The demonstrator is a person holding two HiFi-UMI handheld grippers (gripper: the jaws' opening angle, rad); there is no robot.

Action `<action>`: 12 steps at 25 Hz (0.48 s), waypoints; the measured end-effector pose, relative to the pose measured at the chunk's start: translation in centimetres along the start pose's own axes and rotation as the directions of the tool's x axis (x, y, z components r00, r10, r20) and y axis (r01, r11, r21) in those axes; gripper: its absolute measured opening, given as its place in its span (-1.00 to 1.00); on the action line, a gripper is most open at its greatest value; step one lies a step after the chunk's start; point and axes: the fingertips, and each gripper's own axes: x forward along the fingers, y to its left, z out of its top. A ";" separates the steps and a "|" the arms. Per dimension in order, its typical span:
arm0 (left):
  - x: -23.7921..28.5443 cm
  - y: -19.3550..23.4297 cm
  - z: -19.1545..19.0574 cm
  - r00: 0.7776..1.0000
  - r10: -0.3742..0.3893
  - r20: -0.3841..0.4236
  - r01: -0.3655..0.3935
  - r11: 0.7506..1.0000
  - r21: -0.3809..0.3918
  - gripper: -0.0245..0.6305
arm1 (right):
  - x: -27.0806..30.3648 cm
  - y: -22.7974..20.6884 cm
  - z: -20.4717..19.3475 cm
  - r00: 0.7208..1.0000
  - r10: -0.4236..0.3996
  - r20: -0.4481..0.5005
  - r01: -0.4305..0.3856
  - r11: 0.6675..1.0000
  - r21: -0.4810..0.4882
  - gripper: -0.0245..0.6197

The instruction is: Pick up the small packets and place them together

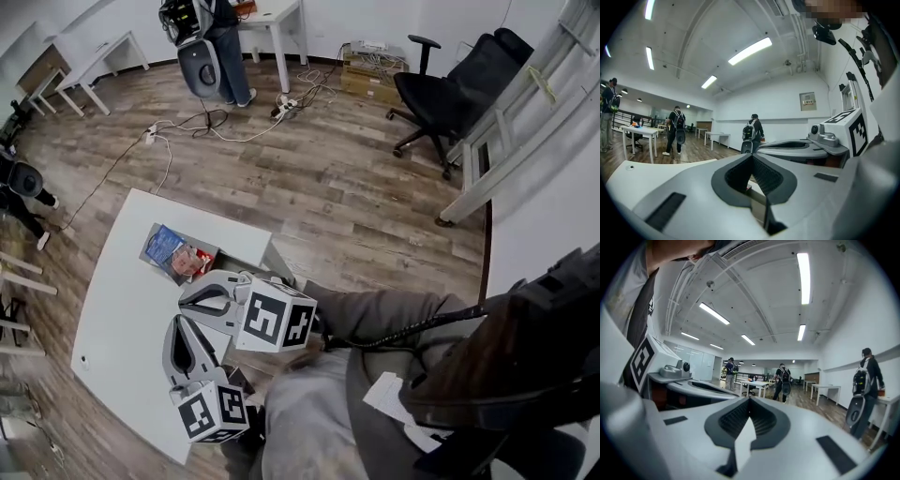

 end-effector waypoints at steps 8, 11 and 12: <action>1.6 -1.5 1.3 0.999 0.033 0.029 -0.035 0.999 0.042 -0.92 | -3.5 -2.1 2.2 0.995 -0.040 0.096 0.035 0.998 0.053 -0.90; 1.8 -1.4 2.0 0.998 0.043 0.037 -0.046 0.997 0.067 -0.92 | -3.5 -2.3 2.2 0.998 -0.022 0.061 0.021 1.000 0.016 -0.90; 1.9 -1.4 2.1 0.998 0.049 0.037 -0.051 0.996 0.074 -0.92 | -3.4 -2.4 2.2 0.998 -0.020 0.063 0.019 1.000 0.018 -0.90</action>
